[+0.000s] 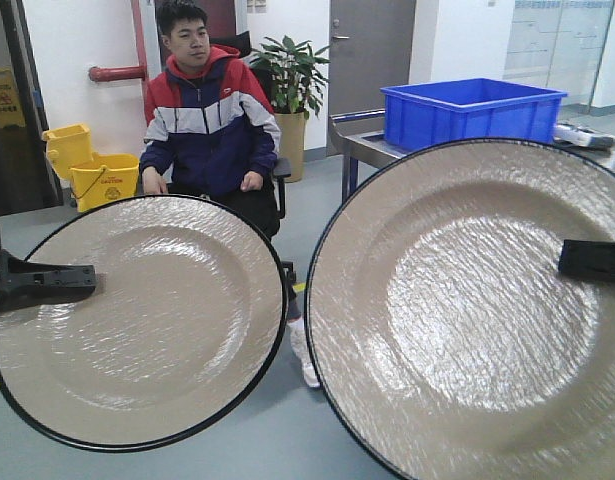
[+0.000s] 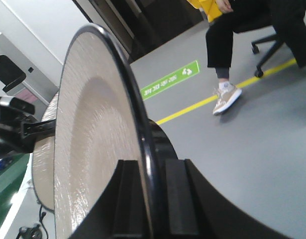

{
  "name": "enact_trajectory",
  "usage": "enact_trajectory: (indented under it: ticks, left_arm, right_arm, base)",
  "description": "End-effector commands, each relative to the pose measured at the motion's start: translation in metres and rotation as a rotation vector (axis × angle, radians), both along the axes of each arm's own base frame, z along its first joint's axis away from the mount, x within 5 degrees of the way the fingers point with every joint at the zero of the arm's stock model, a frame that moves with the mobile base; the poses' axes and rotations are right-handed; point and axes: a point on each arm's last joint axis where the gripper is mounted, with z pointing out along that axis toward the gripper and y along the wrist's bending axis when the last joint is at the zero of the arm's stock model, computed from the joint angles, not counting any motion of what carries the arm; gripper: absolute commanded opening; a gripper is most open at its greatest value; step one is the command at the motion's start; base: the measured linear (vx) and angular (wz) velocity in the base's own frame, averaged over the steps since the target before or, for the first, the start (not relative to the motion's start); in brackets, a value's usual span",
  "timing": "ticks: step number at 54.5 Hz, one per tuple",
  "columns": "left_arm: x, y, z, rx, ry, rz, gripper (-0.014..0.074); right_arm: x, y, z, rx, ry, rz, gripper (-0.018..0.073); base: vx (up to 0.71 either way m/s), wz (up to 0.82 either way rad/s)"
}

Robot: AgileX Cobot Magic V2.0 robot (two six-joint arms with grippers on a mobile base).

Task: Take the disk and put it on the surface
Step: 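Hold both plates raised while the base drives to the steel table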

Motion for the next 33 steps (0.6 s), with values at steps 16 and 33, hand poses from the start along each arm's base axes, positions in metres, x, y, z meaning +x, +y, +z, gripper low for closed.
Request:
enact_trajectory:
  ticks: [16,33]
  left_arm:
    - [-0.012,-0.008,0.036,-0.141,-0.105,-0.033,-0.0007]
    - [-0.012,-0.008,0.036,-0.141,-0.105,-0.032,-0.0007]
  right_arm:
    - [-0.044,0.015,0.041,0.083,-0.206,-0.002,-0.0009]
    - [-0.053,0.020,0.045,0.091,-0.231,0.022,-0.0009]
  base:
    - [0.48,0.03]
    - [0.46,-0.05]
